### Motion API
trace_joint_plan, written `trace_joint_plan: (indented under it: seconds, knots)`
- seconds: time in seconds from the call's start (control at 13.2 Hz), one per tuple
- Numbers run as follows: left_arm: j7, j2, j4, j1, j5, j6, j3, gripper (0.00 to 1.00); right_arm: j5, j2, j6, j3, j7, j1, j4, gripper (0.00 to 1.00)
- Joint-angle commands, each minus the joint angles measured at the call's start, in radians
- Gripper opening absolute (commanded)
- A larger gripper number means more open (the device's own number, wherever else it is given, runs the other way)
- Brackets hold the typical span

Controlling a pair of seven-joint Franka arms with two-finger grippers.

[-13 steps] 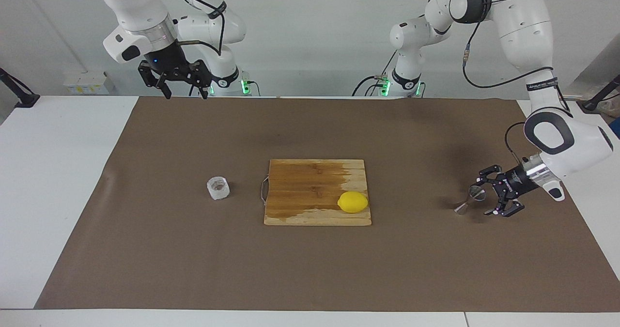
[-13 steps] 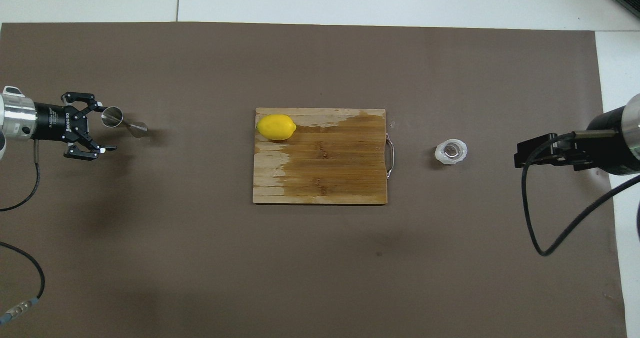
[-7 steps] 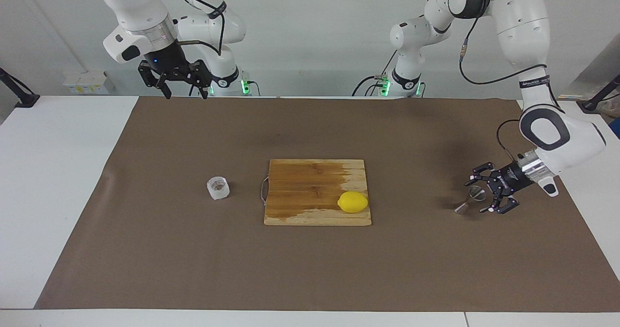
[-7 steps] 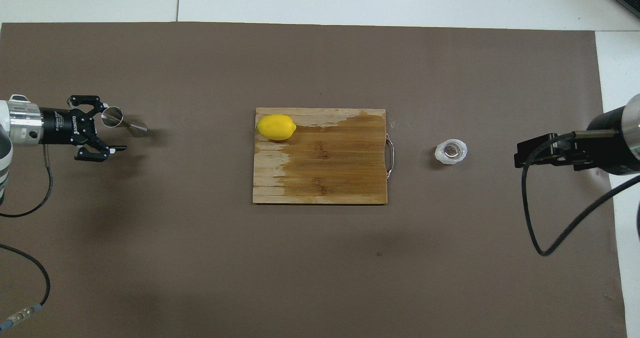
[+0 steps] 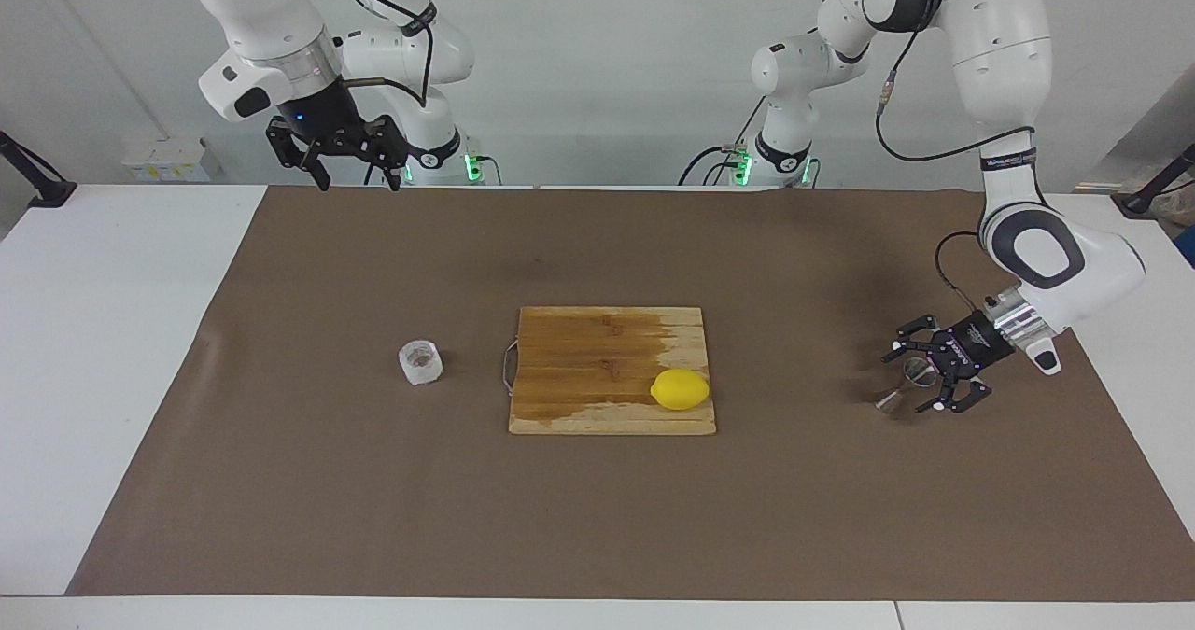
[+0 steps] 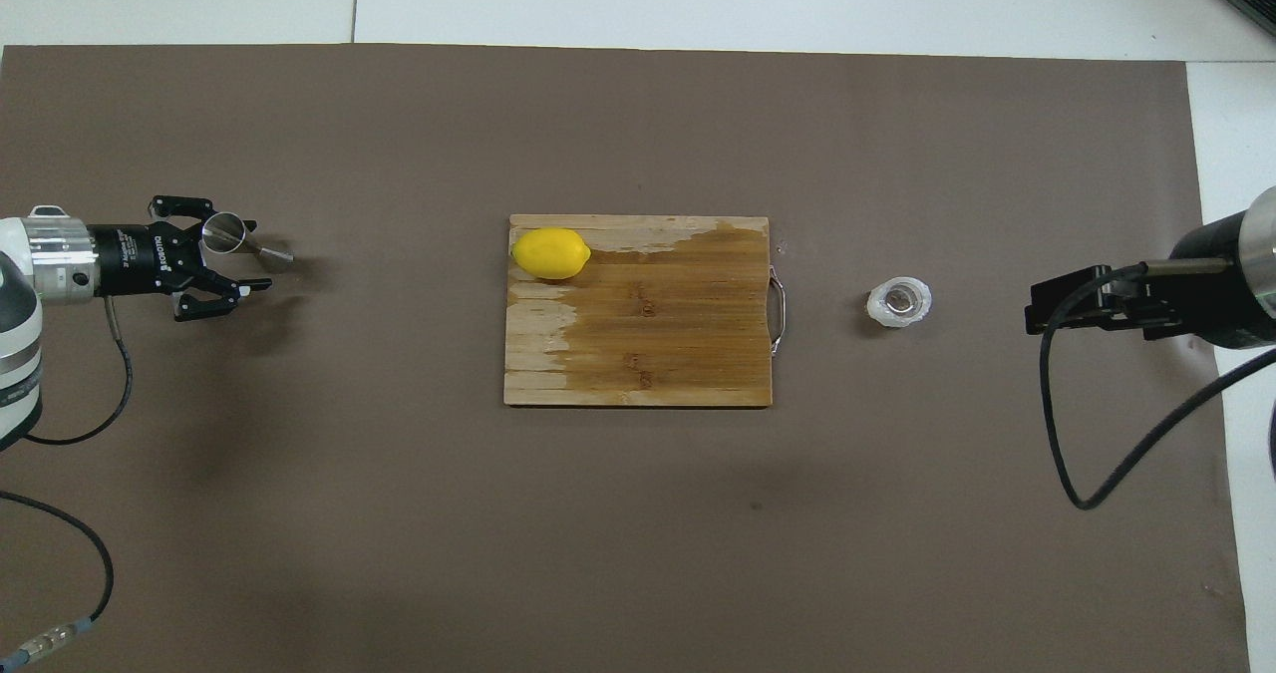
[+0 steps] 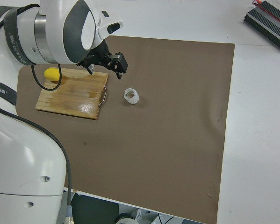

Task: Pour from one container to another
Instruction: 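Lift the metal cup with the left gripper toward the cutting board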

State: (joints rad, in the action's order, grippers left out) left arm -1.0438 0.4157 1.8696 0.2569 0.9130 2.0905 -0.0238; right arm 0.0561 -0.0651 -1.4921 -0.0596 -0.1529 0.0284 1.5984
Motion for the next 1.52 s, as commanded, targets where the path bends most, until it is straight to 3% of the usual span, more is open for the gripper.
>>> trace_joint_plan:
  seconds: [0.0, 0.38, 0.68, 1.44]
  knots:
    - [0.051, -0.047, 0.051, 0.008, 0.064, 0.007, 0.001, 0.0, 0.027, -0.009, 0.001, -0.009, -0.019, -0.018, 0.005, 1.0]
    - [0.042, -0.081, 0.045, -0.011, 0.165, -0.006, -0.001, 0.0, 0.027, -0.009, 0.001, -0.009, -0.019, -0.018, 0.005, 1.0]
    - [-0.054, -0.13, 0.051, -0.163, 0.24, 0.038, -0.005, 0.0, 0.027, -0.009, 0.001, -0.009, -0.019, -0.018, 0.005, 1.0]
    - [-0.275, -0.146, 0.049, -0.703, 0.494, 0.575, -0.008, 0.0, 0.027, -0.009, 0.001, -0.009, -0.019, -0.018, 0.005, 1.0]
